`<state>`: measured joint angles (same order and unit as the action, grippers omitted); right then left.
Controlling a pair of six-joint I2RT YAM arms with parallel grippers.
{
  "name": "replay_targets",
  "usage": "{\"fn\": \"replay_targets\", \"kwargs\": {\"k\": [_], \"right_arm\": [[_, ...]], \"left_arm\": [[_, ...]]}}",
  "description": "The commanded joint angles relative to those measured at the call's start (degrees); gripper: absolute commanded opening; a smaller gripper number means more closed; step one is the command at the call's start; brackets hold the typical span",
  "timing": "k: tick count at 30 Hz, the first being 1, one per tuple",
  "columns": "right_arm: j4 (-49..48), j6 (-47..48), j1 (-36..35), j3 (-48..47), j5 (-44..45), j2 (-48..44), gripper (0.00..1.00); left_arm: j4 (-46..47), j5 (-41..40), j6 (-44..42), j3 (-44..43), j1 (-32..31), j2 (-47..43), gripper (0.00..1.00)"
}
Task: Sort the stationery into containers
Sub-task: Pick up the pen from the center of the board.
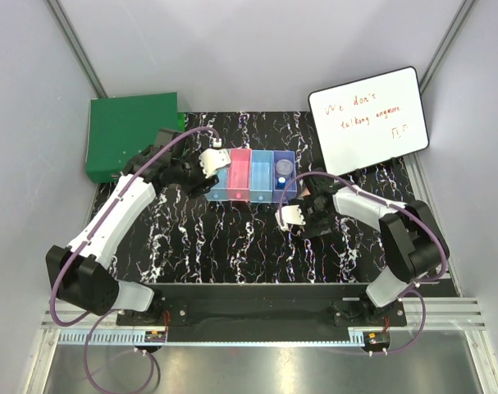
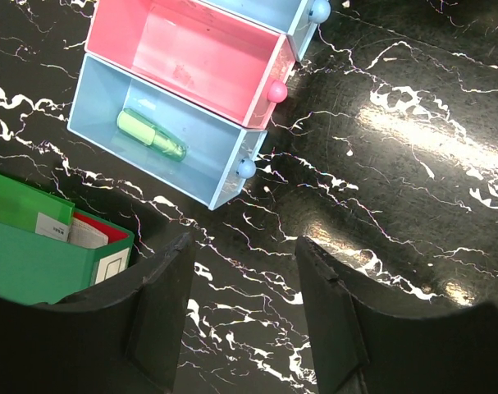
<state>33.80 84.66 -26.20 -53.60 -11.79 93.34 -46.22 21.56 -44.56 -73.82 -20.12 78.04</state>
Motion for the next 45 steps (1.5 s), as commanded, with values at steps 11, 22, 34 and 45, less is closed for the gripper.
{"fn": "replay_targets", "kwargs": {"k": [11, 22, 34, 45], "right_arm": [[6.89, 5.86, -0.08, -5.28, -2.89, 8.26, 0.72], [8.74, 6.74, -0.08, -3.88, -2.97, 7.74, 0.65], [12.87, 9.29, -1.23, -2.13, -4.12, 2.12, 0.67], [16.47, 8.94, -2.28, 0.69, -4.38, -3.07, 0.71]], "left_arm": [[1.83, 1.46, -0.97, -1.24, 1.05, -2.8, 0.57], [1.83, 1.55, -0.88, -1.41, 1.14, -2.8, 0.57], [1.83, 1.55, -0.8, -0.97, 1.22, -3.33, 0.57], [1.74, 2.08, 0.17, -1.32, 1.22, -3.33, 0.58]]}}
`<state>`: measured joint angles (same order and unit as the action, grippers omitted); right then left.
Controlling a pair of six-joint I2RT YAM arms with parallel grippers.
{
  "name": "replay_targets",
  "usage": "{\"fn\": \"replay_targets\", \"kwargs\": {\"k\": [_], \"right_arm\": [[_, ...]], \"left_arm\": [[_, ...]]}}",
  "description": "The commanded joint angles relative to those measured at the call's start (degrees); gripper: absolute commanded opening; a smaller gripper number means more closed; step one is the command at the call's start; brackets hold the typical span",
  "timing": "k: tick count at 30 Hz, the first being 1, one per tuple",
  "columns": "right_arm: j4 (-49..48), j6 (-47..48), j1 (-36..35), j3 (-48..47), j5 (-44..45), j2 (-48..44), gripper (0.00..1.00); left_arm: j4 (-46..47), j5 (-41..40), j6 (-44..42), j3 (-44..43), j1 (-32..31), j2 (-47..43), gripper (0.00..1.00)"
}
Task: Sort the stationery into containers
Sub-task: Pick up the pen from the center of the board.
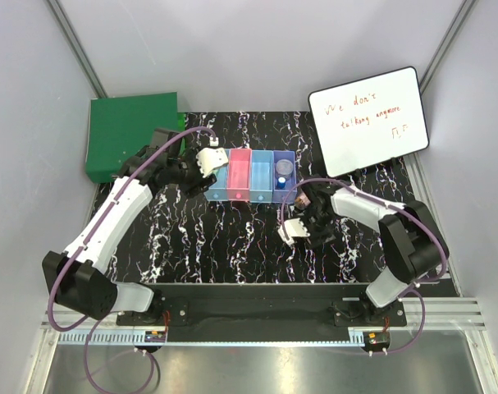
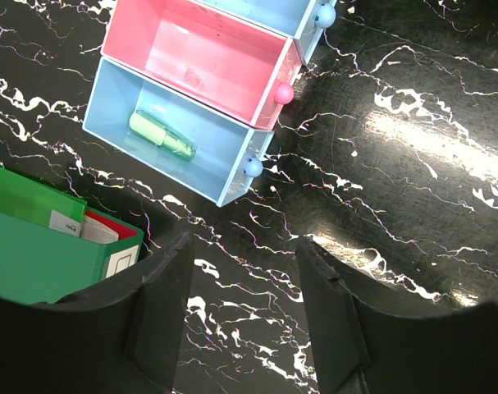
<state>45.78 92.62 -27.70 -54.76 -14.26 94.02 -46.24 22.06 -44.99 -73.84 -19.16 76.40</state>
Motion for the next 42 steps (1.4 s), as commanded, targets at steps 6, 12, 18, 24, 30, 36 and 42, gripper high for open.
{"fn": "replay_targets", "kwargs": {"k": [6, 12, 18, 24, 30, 36, 42], "right_arm": [[4.14, -0.86, -0.77, 2.64, -1.91, -7.79, 0.71], [3.26, -0.77, -0.86, 5.54, -1.3, -11.58, 0.7], [3.09, -2.44, -0.6, 7.47, 0.72, -11.67, 0.69], [0.98, -1.04, 1.68, 10.9, 2.57, -11.06, 0.67], [-4.64, -0.6, 5.11, 11.08, 5.12, -5.61, 0.64], [-8.68, -0.16, 6.17, 9.41, 6.44, -1.74, 0.64], [-11.06, 1.51, 6.17, 10.2, 6.62, -0.42, 0.45]], "left_arm": [[1.77, 1.58, 0.61, -1.04, 0.26, -2.04, 0.58], [1.68, 1.84, 0.87, -1.65, 0.26, -1.96, 0.58], [1.5, 1.58, 0.96, -1.74, 0.26, -2.22, 0.58], [1.41, 1.49, 0.78, -1.39, 0.26, -2.57, 0.58], [1.33, 1.49, 0.96, -1.74, 0.26, -2.4, 0.58], [1.24, 1.58, 1.49, -1.57, 0.26, -2.31, 0.59], [1.24, 2.28, 2.19, -1.92, 0.26, -2.13, 0.59]]}}
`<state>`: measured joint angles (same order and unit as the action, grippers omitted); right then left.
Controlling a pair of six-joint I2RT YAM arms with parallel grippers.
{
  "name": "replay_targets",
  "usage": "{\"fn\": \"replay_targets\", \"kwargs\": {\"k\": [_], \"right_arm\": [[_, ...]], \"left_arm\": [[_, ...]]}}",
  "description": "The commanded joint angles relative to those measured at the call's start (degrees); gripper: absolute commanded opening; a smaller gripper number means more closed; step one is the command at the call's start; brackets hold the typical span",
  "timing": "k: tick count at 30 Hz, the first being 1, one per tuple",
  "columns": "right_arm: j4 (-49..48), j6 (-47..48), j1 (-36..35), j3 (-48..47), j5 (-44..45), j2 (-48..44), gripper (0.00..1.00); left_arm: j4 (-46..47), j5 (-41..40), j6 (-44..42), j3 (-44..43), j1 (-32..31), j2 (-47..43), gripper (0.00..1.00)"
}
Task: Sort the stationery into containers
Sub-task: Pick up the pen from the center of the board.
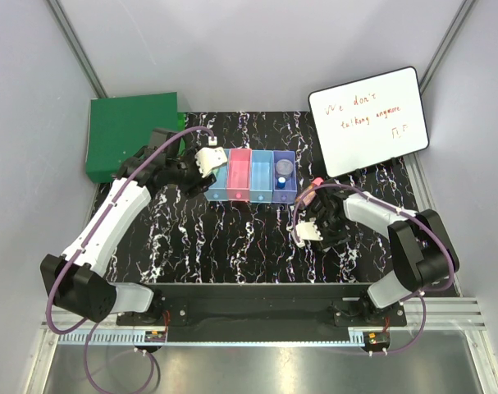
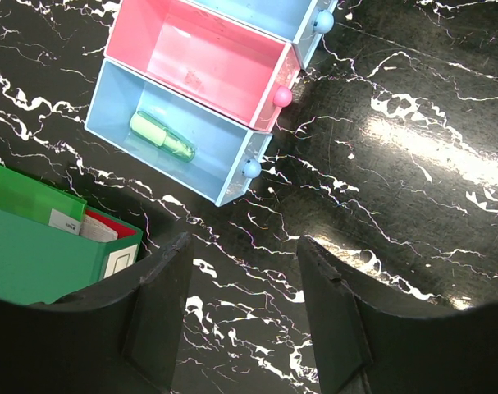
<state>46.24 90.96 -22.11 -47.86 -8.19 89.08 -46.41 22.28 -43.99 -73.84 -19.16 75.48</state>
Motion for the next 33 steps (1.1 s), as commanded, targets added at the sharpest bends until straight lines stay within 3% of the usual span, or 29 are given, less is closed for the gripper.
{"fn": "replay_targets", "kwargs": {"k": [1, 2, 9, 16, 23, 28, 33], "right_arm": [[-11.61, 3.26, 0.66, 3.21, 0.63, 4.53, 0.4], [-11.61, 2.74, 0.66, 3.12, 0.63, 4.7, 0.3], [-11.61, 1.42, 0.57, 2.94, 0.89, 3.04, 0.0], [-9.15, -1.39, 0.58, 0.06, -0.34, -1.97, 0.0], [-1.52, -10.97, 0.22, -8.39, -2.89, -7.86, 0.0], [-1.41, 0.33, -0.57, -6.46, -0.52, -15.76, 0.0], [-2.03, 4.5, -0.57, -10.65, 0.54, -15.87, 0.0]], "left_arm": [[1.33, 1.98, 1.18, -2.01, 0.26, -1.22, 0.59], [1.33, 1.97, 1.27, -2.09, 0.26, -1.3, 0.59], [1.06, 2.06, 1.27, -2.27, 0.26, -1.83, 0.59], [0.8, 2.5, 1.98, -1.3, 0.26, -2.88, 0.59], [0.89, 1.71, 1.98, 1.42, 0.26, -5.69, 0.59], [0.89, 0.31, 1.71, 2.12, 0.26, -7.89, 0.59], [0.89, -0.66, 2.32, 2.74, 0.26, -8.86, 0.59]]}}
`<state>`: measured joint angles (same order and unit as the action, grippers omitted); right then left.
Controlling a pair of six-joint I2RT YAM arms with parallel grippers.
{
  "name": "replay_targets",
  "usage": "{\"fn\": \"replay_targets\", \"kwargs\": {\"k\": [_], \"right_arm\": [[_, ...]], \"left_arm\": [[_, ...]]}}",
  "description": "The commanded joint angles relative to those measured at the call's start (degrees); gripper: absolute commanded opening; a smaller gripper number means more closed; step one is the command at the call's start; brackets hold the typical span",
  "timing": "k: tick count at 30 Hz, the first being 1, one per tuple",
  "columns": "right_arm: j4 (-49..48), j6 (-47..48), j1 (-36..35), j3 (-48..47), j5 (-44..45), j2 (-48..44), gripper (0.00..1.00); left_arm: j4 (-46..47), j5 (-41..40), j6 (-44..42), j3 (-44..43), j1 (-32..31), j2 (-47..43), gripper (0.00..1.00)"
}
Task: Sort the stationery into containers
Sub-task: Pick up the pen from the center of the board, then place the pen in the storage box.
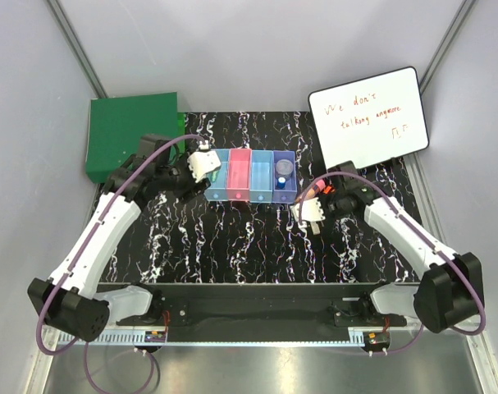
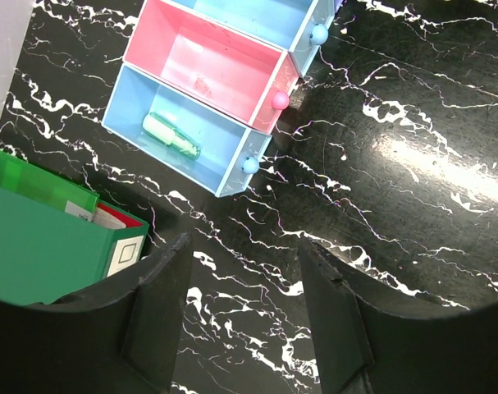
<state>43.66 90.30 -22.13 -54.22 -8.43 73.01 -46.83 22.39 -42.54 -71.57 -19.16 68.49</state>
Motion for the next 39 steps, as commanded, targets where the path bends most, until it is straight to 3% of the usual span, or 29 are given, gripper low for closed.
{"fn": "replay_targets", "kwargs": {"k": [1, 3, 4, 7, 16, 29, 39], "right_arm": [[0.55, -0.16, -0.81, -6.41, 0.43, 2.38, 0.0], [1.68, -8.35, -1.77, -14.98, -0.36, 5.54, 0.0], [2.82, -17.61, -1.69, -18.52, -1.06, 9.22, 0.0], [6.7, -33.63, -1.69, -30.31, -4.48, 15.55, 0.0], [7.23, -61.0, -2.48, -49.83, -17.49, 30.23, 0.0], [3.89, -78.69, -3.27, -69.78, -26.55, 51.87, 0.0], [1.25, -81.16, -3.53, -72.78, -26.99, 60.22, 0.0]], "left_arm": [[1.3, -0.68, 0.88, 0.64, 0.26, -2.04, 0.59], [1.39, -0.86, 1.59, 0.9, 0.26, -2.74, 0.59], [1.3, -0.86, 1.76, 1.08, 0.26, -2.92, 0.59], [1.3, -1.03, 1.94, 1.96, 0.26, -3.98, 0.59], [1.74, -2.27, 1.59, 3.28, 0.26, -5.65, 0.59], [3.76, -3.67, 0.18, 4.86, 0.26, -9.34, 0.59], [4.55, -2.97, -0.52, 5.74, 0.61, -10.48, 0.59]]}}
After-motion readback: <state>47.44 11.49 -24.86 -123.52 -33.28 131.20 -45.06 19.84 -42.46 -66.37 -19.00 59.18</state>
